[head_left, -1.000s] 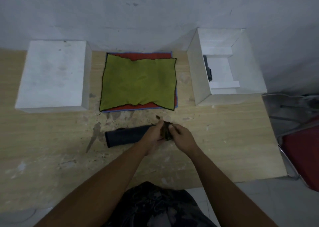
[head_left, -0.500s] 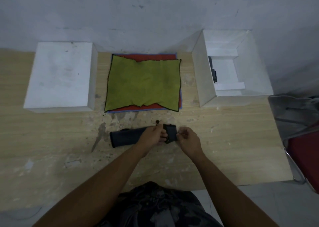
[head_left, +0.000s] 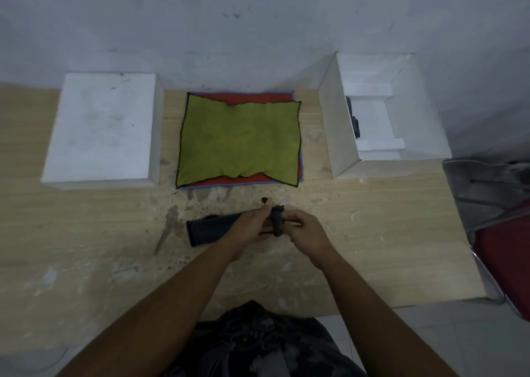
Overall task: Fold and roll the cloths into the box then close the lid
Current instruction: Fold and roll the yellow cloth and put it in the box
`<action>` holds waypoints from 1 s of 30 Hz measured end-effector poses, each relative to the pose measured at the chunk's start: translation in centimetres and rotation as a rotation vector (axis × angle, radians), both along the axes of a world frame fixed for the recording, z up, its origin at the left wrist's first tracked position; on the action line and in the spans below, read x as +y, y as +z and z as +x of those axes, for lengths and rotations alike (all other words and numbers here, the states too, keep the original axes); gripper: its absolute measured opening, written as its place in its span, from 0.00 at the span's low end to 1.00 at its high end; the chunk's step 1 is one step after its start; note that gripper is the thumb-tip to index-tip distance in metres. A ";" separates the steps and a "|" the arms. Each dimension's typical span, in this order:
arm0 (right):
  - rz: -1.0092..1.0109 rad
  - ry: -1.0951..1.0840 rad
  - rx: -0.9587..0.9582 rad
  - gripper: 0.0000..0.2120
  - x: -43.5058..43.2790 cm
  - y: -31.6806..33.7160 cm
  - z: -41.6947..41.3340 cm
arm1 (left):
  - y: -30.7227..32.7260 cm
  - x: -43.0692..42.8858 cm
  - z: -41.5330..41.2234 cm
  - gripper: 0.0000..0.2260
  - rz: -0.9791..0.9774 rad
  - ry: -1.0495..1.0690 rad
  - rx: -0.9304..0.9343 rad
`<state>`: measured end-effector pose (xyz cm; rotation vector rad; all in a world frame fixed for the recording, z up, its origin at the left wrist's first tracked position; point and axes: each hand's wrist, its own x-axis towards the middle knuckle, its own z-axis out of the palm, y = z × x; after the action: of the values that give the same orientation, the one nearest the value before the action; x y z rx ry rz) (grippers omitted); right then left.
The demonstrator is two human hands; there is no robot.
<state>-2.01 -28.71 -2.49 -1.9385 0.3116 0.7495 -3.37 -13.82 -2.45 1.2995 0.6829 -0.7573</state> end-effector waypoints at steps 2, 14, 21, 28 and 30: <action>-0.018 0.017 -0.016 0.13 0.2 0.0 0.1 | 0.0 0.3 -0.2 0.16 -0.042 0.020 0.000; 0.210 -0.171 0.144 0.09 2.4 0.1 -1.2 | -1.2 3.8 -1.3 0.09 0.144 0.171 0.013; 0.103 -0.278 0.021 0.07 2.8 -0.2 -1.7 | 0.1 4.3 -1.9 0.09 0.196 0.184 -0.098; -0.006 -0.189 0.030 0.15 3.5 -0.4 -1.8 | 0.0 4.2 -2.0 0.16 0.078 0.157 -0.013; 0.048 -0.254 0.076 0.13 3.7 -0.2 -1.6 | -0.1 4.2 -1.9 0.17 0.071 0.172 -0.002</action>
<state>-3.59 -25.01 -2.71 -1.7862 0.5700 0.6578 -5.32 -9.59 -2.52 1.2876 0.8149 -0.5961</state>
